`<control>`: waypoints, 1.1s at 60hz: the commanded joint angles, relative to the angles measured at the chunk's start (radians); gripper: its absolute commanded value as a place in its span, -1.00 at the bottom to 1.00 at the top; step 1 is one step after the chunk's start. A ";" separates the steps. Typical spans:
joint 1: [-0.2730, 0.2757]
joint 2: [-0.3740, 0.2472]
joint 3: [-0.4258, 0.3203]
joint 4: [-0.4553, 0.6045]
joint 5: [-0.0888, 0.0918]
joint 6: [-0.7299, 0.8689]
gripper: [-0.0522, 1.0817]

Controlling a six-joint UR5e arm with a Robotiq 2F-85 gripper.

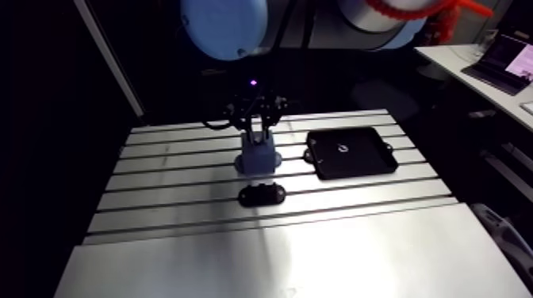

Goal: Pick up the M10 bolt and insert it into the hex recess until seated.

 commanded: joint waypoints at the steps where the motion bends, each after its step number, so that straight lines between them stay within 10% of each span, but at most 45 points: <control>1: 0.000 0.000 0.000 -0.001 -0.001 0.000 0.26; 66: 0.000 0.000 -0.002 -0.002 -0.001 -0.006 0.33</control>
